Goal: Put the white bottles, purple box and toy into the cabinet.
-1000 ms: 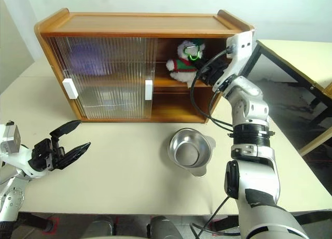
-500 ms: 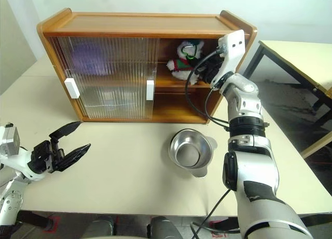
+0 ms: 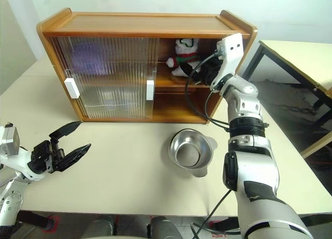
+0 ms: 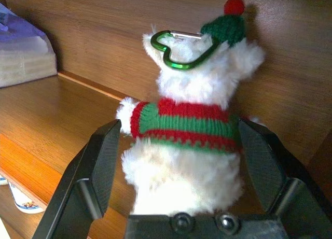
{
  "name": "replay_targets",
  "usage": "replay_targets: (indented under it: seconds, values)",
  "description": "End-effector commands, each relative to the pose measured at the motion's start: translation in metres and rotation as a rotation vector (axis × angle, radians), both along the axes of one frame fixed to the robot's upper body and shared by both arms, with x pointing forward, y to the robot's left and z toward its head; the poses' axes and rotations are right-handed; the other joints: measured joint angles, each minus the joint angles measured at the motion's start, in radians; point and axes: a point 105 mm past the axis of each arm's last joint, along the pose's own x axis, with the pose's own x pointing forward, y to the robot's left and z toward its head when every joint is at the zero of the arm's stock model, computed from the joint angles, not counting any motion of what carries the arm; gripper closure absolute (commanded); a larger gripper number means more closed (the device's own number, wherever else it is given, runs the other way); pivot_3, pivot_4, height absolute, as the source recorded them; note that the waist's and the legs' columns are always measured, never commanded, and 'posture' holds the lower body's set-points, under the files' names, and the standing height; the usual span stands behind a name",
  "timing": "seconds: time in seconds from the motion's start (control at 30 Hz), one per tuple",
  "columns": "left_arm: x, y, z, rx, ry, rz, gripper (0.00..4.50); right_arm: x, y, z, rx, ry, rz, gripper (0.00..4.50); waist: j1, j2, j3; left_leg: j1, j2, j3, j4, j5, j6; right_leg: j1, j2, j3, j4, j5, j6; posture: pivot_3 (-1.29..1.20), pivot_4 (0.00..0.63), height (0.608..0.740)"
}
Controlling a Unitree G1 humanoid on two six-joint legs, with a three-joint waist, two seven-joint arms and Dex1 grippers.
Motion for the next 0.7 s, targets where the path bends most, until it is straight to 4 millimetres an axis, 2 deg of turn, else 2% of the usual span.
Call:
replay_targets:
  seconds: [0.03, 0.27, 0.4, 0.43, 0.53, 0.7]
  values:
    - [0.0, -0.003, -0.001, 0.017, 0.006, -0.017, 0.0, -0.005, -0.006, 0.012, -0.021, -0.023, 0.011, 0.06, 0.0, 0.0, 0.0, 0.0, 0.0, 0.0, 0.0, 0.0, 0.0, 0.0, 0.0, 0.0, 0.0, 0.0, 0.0, 0.02, 0.0, 0.74]
    - [0.0, -0.003, -0.002, 0.015, 0.01, -0.015, 0.0, -0.023, -0.012, 0.042, -0.019, -0.058, 0.076, 0.06, 0.001, 0.0, 0.0, 0.0, -0.001, 0.003, 0.0, 0.0, 0.0, 0.0, 0.0, 0.0, 0.0, -0.003, -0.003, 0.02, 0.0, 0.74]
    - [0.0, -0.003, -0.002, 0.012, 0.011, -0.016, 0.0, -0.046, -0.002, 0.053, 0.009, -0.054, 0.217, 0.06, 0.005, 0.0, 0.0, 0.0, -0.001, 0.004, 0.0, 0.001, -0.001, 0.001, 0.002, 0.0, 0.0, -0.003, -0.003, 0.02, 0.0, 0.74]
    - [-0.001, -0.002, -0.002, 0.012, 0.012, -0.016, 0.0, -0.059, 0.007, 0.052, -0.03, -0.058, 0.307, 0.06, 0.006, 0.0, 0.0, 0.0, -0.001, 0.004, 0.0, 0.001, -0.002, 0.001, 0.003, 0.0, 0.0, -0.003, -0.003, 0.02, 0.0, 0.74]
    - [-0.002, -0.003, -0.005, 0.027, 0.017, -0.023, 0.0, -0.089, 0.026, 0.043, -0.113, -0.06, 0.479, 0.97, 0.01, 0.0, 0.0, 0.001, -0.002, 0.004, 0.002, 0.004, -0.006, 0.003, 0.004, 0.0, 0.0, -0.006, -0.002, 0.02, 0.0, 0.74]
    - [-0.003, -0.002, -0.006, 0.03, 0.018, -0.025, 0.0, -0.114, 0.032, 0.008, -0.106, 0.115, 0.577, 2.86, 0.014, -0.001, 0.0, 0.002, -0.005, 0.005, 0.003, 0.007, -0.012, 0.007, 0.005, 0.0, 0.0, -0.007, 0.003, 0.01, 0.0, 0.74]
